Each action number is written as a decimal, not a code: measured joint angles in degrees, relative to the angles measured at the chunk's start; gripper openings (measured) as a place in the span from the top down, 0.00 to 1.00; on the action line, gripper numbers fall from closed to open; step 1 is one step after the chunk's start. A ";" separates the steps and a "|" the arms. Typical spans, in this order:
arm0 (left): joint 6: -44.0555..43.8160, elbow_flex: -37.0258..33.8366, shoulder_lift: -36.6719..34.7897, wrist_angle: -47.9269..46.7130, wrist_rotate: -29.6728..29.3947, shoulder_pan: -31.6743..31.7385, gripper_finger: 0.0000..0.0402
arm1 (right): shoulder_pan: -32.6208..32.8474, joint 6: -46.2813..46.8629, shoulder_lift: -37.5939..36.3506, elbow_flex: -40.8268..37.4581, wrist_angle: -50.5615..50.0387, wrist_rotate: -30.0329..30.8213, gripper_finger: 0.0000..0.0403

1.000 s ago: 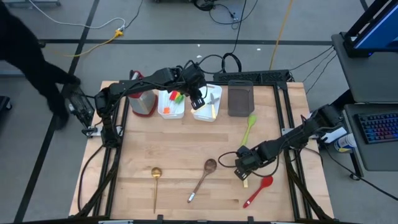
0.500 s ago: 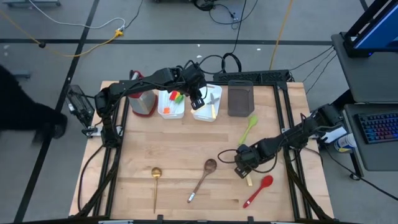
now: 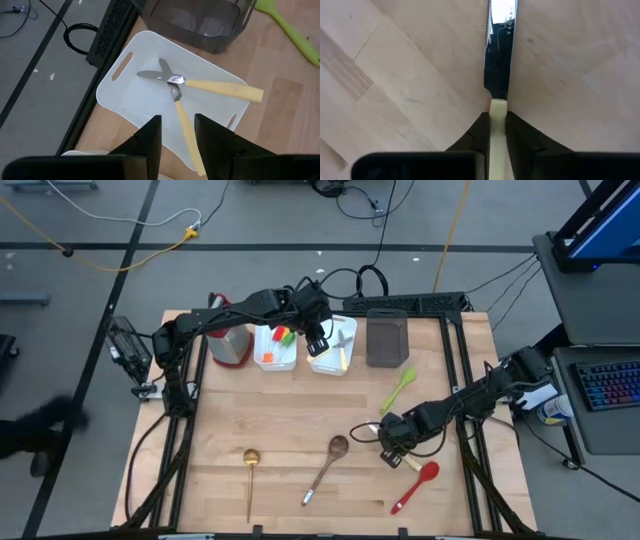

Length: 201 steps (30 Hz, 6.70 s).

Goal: Pick & Place Kitchen Items
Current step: Put the yellow knife into the right white bin, then put the green serving spoon into the black bin

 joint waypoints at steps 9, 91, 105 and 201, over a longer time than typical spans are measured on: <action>0.02 0.00 0.00 -0.37 -0.02 -1.42 0.70 | -0.29 -8.20 0.09 4.61 -1.71 1.89 0.92; -1.02 0.00 -15.78 -13.20 -8.00 -3.40 0.70 | -56.08 12.12 13.38 20.04 37.27 -48.03 0.79; -1.57 0.00 -15.78 -13.40 -8.00 -3.40 0.70 | -56.72 1.38 12.24 20.04 43.04 -55.44 0.72; 2.10 -46.14 -35.65 30.27 0.07 -16.51 0.70 | -29.39 -94.14 -5.87 -7.23 12.49 -5.89 0.86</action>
